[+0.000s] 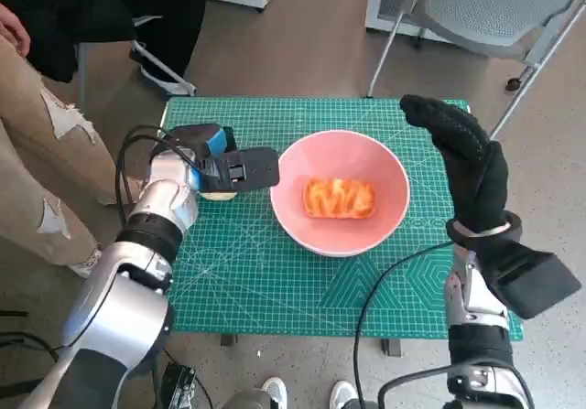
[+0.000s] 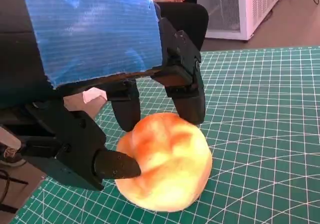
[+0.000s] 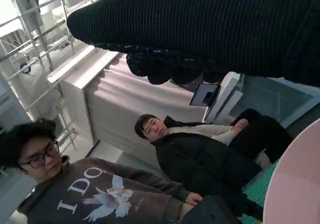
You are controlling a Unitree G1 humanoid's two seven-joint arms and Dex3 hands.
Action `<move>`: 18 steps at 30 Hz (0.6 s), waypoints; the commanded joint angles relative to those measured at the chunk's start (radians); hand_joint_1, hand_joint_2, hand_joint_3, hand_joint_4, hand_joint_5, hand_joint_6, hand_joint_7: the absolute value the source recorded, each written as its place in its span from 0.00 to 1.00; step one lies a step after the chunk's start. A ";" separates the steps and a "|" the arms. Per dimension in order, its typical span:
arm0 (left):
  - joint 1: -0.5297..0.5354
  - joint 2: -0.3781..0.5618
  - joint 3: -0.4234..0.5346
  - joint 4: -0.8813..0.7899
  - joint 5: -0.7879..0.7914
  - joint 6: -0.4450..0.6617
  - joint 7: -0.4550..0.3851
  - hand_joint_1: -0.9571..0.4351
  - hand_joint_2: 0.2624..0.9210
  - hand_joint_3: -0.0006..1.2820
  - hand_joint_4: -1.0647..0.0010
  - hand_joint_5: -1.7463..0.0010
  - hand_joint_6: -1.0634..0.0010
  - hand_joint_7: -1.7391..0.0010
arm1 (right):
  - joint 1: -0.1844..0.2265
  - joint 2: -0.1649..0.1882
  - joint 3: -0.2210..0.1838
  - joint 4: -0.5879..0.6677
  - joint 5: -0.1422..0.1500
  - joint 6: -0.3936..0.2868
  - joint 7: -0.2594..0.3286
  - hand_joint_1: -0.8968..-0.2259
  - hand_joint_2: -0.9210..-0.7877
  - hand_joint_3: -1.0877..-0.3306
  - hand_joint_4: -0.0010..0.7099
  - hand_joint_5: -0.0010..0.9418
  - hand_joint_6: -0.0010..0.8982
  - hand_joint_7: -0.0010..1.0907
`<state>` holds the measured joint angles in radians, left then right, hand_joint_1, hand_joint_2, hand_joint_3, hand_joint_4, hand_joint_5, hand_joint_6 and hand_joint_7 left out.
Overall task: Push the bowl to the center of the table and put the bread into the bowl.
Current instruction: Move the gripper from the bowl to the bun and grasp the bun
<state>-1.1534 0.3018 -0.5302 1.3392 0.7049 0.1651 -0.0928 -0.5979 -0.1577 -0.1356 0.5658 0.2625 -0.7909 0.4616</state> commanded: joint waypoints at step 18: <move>0.043 -0.007 0.036 0.016 -0.039 0.005 0.004 0.98 0.47 0.59 0.41 0.17 0.68 0.93 | 0.027 -0.015 0.001 -0.008 -0.005 0.022 0.005 0.33 0.00 0.40 0.28 0.01 0.00 0.46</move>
<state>-1.1368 0.3017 -0.5013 1.3451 0.6768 0.1655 -0.0639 -0.5975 -0.1625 -0.1356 0.5533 0.2677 -0.7816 0.4618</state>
